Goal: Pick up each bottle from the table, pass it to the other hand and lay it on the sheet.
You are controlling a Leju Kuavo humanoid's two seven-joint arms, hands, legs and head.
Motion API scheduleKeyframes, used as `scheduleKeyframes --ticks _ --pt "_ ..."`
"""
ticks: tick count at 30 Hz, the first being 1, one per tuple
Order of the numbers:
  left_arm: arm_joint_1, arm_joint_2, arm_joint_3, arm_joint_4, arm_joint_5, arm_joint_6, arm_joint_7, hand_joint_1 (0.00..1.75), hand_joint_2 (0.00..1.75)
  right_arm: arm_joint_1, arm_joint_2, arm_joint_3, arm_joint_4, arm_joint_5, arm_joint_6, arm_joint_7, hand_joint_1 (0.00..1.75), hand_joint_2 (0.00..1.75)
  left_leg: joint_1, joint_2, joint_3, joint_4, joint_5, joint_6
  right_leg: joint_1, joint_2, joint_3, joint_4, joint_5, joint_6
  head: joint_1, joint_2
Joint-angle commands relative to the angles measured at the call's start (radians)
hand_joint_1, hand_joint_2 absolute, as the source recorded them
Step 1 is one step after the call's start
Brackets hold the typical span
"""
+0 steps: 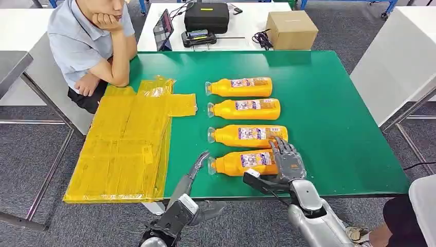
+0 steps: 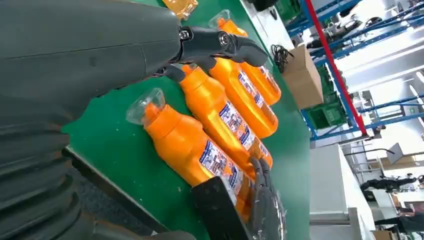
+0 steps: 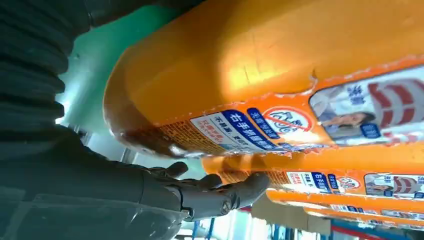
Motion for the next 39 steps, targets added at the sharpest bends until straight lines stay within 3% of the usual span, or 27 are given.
scheduleKeyframes --ticks 1,2,3,4,6,14,15,19,24,25,26,29,31,39 --pt "-0.031 0.020 -0.030 0.039 -0.006 -0.002 0.002 0.00 1.75 0.037 -0.033 0.060 0.030 -0.037 0.034 -0.031 0.28 1.75 0.002 -0.002 0.002 -0.001 -0.001 -0.002 0.002 -0.003 0.003 -0.002 -0.001 -0.002 0.000 0.000" --pt "-0.032 0.020 -0.030 0.039 -0.007 -0.003 0.001 0.00 1.75 0.036 -0.035 0.064 0.029 -0.044 0.035 -0.034 0.42 1.75 0.002 -0.002 0.002 -0.001 -0.001 -0.002 0.002 -0.003 0.004 -0.002 -0.001 -0.003 0.000 0.000" --pt "-0.032 0.020 -0.030 0.039 -0.007 -0.003 0.001 0.00 1.75 0.036 -0.035 0.064 0.029 -0.044 0.035 -0.034 1.68 1.75 0.003 -0.002 0.003 -0.001 -0.001 -0.003 0.003 -0.003 0.005 -0.002 -0.002 -0.004 0.000 0.000" --pt "-0.042 0.025 -0.033 0.047 -0.004 -0.004 0.001 0.00 1.75 0.032 -0.037 0.069 0.032 -0.049 0.041 -0.037 1.75 1.75 0.002 -0.001 0.002 -0.001 -0.001 -0.002 0.002 -0.002 0.004 -0.002 -0.001 -0.003 0.000 0.000" --pt "-0.048 0.026 -0.030 0.053 -0.003 -0.005 0.002 0.00 1.75 0.030 -0.037 0.070 0.033 -0.052 0.042 -0.038 1.66 1.75 0.002 0.001 0.002 -0.001 -0.001 -0.002 0.002 0.000 0.003 -0.001 -0.001 -0.002 0.000 0.000" --pt "-0.049 0.028 -0.029 0.054 -0.003 -0.005 0.002 0.00 1.75 0.030 -0.039 0.068 0.034 -0.052 0.042 -0.038 1.66 1.75 0.001 0.001 0.002 -0.001 -0.001 -0.001 0.002 -0.001 0.003 -0.001 -0.001 -0.002 0.000 0.000" --pt "-0.049 0.028 -0.029 0.054 -0.003 -0.005 0.002 0.00 1.75 0.030 -0.039 0.068 0.034 -0.052 0.042 -0.038 1.54 1.75 0.002 0.001 0.002 -0.001 -0.001 -0.002 0.003 -0.002 0.004 -0.002 -0.001 -0.003 0.000 0.000" --pt "-0.062 0.023 -0.038 0.075 0.017 -0.015 -0.009 0.00 1.75 0.031 -0.044 0.061 0.069 -0.095 0.060 -0.047 1.41 1.75 0.002 0.000 0.003 -0.001 -0.001 -0.002 0.002 -0.002 0.004 -0.002 -0.001 -0.003 0.000 0.000" --pt "-0.063 0.014 -0.041 0.082 0.041 -0.020 -0.024 0.00 1.75 0.039 -0.044 0.034 0.110 -0.180 0.094 -0.088 1.57 1.75 0.002 -0.001 0.003 -0.001 -0.001 -0.002 0.003 -0.003 0.005 -0.003 -0.001 -0.003 0.000 0.000" --pt "-0.065 0.004 -0.033 0.088 0.078 -0.019 -0.055 0.00 1.75 0.042 -0.044 0.017 0.122 -0.257 0.132 -0.151 1.75 1.75 0.003 -0.001 0.003 -0.001 -0.001 -0.003 0.003 -0.004 0.005 -0.003 -0.001 -0.003 0.000 0.000" --pt "-0.076 -0.007 -0.025 0.104 0.120 -0.013 -0.090 0.00 1.75 0.056 -0.037 -0.020 0.131 -0.388 0.196 -0.241 1.75 1.75 0.002 -0.001 0.003 -0.002 0.000 -0.002 0.002 -0.003 0.005 -0.003 -0.001 -0.002 0.000 0.000" --pt "-0.120 -0.031 -0.004 0.160 0.216 0.043 -0.174 0.00 1.75 0.103 -0.049 -0.059 0.107 -0.576 0.265 -0.403 1.75 1.75 0.002 -0.003 0.004 -0.001 0.000 -0.002 0.003 -0.005 0.006 -0.003 -0.001 -0.002 0.000 0.000" --pt "-0.126 -0.048 0.020 0.168 0.271 0.097 -0.215 0.00 1.75 0.138 -0.041 -0.081 0.061 -0.646 0.271 -0.451 1.75 1.75 0.003 -0.003 0.008 -0.001 -0.001 -0.002 0.003 -0.006 0.006 -0.003 -0.002 -0.002 0.001 0.000" --pt "-0.132 -0.063 0.050 0.179 0.356 0.221 -0.315 0.00 1.75 0.146 -0.021 -0.095 -0.002 -0.679 0.244 -0.436 1.75 1.75 0.002 0.001 0.011 0.000 -0.005 -0.001 0.003 0.000 0.010 -0.002 -0.002 -0.001 0.000 0.000"
